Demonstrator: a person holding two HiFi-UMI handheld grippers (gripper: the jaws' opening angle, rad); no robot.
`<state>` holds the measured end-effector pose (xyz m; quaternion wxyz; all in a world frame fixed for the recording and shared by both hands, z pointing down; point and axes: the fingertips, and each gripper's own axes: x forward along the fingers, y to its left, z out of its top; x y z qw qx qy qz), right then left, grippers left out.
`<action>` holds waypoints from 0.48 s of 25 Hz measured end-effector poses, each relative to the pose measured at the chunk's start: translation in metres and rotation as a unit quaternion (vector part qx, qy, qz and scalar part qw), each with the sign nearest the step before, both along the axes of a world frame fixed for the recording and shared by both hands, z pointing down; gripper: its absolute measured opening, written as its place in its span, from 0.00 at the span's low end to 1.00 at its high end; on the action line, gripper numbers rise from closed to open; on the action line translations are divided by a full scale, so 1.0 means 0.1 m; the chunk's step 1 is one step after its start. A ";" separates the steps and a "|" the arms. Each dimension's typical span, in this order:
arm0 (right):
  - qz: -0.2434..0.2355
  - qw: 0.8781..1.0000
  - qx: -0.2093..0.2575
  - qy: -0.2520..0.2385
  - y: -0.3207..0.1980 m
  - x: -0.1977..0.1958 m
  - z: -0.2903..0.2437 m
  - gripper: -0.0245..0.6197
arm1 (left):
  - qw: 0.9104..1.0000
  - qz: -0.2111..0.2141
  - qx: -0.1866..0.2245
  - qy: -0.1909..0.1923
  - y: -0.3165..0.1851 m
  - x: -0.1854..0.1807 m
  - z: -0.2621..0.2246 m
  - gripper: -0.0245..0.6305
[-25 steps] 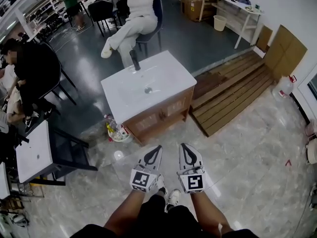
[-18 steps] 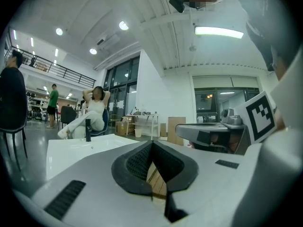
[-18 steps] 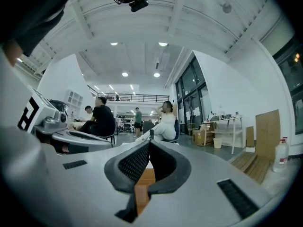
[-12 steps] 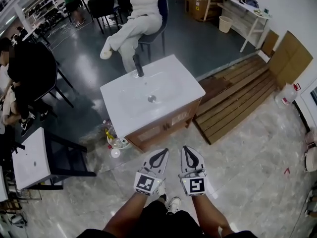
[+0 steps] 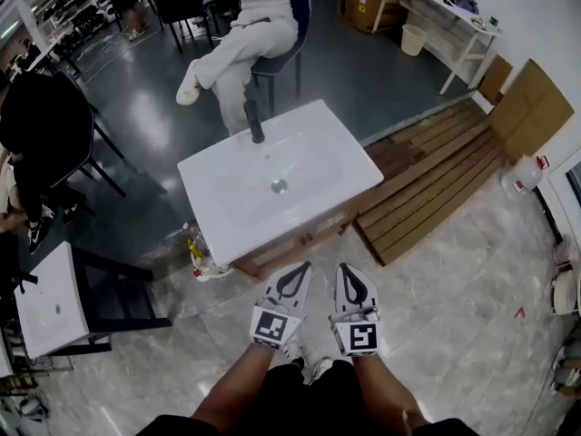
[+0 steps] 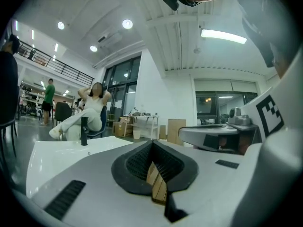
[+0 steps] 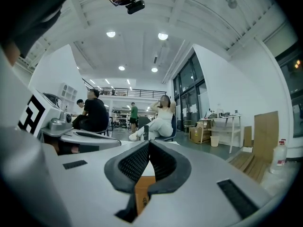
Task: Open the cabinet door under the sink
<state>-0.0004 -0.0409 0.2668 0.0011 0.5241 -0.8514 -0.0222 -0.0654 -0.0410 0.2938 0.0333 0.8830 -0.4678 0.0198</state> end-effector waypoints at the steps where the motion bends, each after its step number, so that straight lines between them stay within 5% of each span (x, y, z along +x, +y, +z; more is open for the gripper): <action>1: -0.001 1.000 0.001 0.000 -0.04 -0.01 -0.01 0.07 | 1.000 -0.002 -0.001 0.002 -0.04 -0.02 0.01 0.06; 12: -0.058 0.998 0.018 0.011 -0.55 0.02 0.05 0.07 | 0.998 -0.050 -0.001 0.025 -0.46 0.02 0.16 0.06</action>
